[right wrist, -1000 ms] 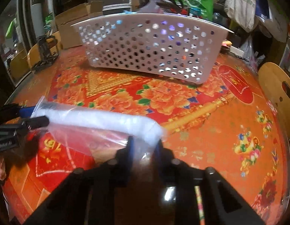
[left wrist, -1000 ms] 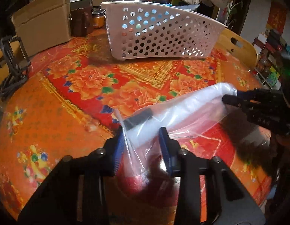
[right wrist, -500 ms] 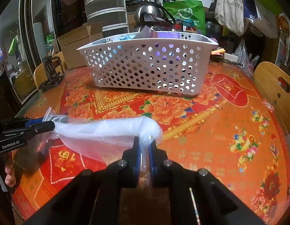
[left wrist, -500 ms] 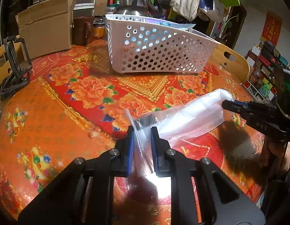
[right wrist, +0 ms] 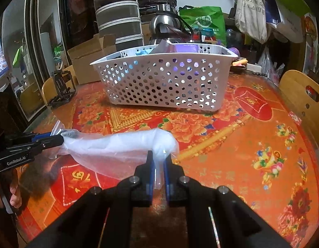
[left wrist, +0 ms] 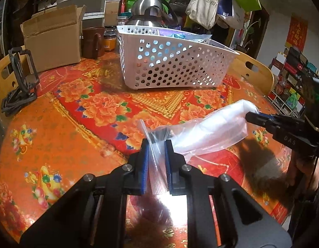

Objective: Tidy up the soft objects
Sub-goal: 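Carry the clear bag into the white basket with both tools and release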

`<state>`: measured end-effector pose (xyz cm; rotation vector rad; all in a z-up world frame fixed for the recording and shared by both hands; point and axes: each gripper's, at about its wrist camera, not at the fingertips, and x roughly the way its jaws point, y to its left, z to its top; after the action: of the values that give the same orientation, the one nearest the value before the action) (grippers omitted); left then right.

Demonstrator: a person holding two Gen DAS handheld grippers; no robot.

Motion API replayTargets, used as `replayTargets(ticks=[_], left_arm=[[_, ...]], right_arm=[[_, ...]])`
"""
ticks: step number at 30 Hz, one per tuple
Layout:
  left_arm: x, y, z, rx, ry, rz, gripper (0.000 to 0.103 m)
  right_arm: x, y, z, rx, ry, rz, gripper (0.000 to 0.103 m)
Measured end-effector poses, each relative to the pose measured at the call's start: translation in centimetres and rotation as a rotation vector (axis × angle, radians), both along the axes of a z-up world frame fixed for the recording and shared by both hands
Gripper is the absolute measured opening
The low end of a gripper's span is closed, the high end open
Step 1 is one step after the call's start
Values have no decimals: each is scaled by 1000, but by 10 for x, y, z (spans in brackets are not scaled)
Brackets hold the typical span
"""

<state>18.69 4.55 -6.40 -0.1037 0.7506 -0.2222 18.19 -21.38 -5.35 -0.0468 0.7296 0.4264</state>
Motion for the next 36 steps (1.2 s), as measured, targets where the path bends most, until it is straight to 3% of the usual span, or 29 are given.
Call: replayTargets(ticks=[17, 28, 36], left_arm=[[-6, 1, 18, -17, -44, 3, 13], [-14, -8, 90, -31, -135, -21, 13], [30, -12, 183, -15, -226, -24, 12]], right_arm=[[-12, -7, 11, 53, -20, -12, 7], [-19, -25, 73, 112, -96, -17, 7], [18, -22, 150, 115, -165, -10, 7]])
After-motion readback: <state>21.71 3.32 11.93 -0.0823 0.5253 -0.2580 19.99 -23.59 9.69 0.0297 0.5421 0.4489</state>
